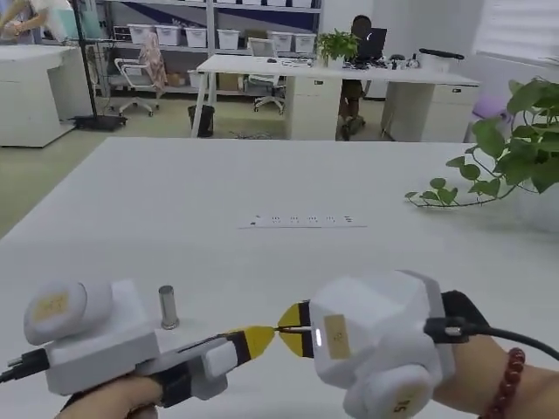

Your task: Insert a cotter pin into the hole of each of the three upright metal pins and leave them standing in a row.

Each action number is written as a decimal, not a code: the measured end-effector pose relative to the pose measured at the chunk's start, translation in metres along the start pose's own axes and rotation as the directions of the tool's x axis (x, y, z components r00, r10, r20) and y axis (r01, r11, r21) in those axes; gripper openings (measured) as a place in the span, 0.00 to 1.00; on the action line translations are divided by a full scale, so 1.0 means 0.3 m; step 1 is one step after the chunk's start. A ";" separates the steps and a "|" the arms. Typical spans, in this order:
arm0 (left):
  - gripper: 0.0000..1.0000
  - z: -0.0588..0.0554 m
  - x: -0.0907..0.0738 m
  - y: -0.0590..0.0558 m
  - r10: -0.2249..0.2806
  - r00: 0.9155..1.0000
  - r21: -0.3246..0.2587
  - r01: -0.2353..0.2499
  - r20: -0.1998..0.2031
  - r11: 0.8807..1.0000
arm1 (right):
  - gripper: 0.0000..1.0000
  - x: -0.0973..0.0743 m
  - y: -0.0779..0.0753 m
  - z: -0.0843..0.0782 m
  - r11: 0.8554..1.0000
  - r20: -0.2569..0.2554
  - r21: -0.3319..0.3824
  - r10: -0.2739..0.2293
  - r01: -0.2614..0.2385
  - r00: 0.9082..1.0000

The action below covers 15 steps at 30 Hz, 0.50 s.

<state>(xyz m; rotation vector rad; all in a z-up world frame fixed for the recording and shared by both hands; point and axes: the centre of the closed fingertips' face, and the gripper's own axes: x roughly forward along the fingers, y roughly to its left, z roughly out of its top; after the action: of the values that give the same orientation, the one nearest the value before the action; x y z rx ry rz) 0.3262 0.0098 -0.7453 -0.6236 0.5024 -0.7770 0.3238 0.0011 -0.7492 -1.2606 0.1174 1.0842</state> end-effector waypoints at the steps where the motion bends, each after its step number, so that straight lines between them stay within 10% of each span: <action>1: 0.00 0.002 0.000 0.000 0.000 1.000 0.004 0.000 0.003 1.000 | 0.02 0.001 -0.001 0.001 1.000 0.004 0.002 -0.003 0.003 1.000; 10: 0.00 0.010 -0.011 0.002 0.001 1.000 0.069 -0.001 0.009 0.998 | 0.04 0.008 -0.009 0.011 0.995 0.053 0.102 0.007 -0.012 0.999; 15: 0.00 0.003 -0.023 0.019 0.027 1.000 0.162 -0.025 -0.012 0.986 | 0.05 0.005 0.001 0.007 0.969 0.090 0.241 0.042 -0.062 0.995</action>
<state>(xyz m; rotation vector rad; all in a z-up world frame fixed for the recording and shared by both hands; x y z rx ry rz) 0.3254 0.0185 -0.7473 -0.4601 0.4537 -0.7896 0.3235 0.0037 -0.7496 -0.9952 0.2141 1.1297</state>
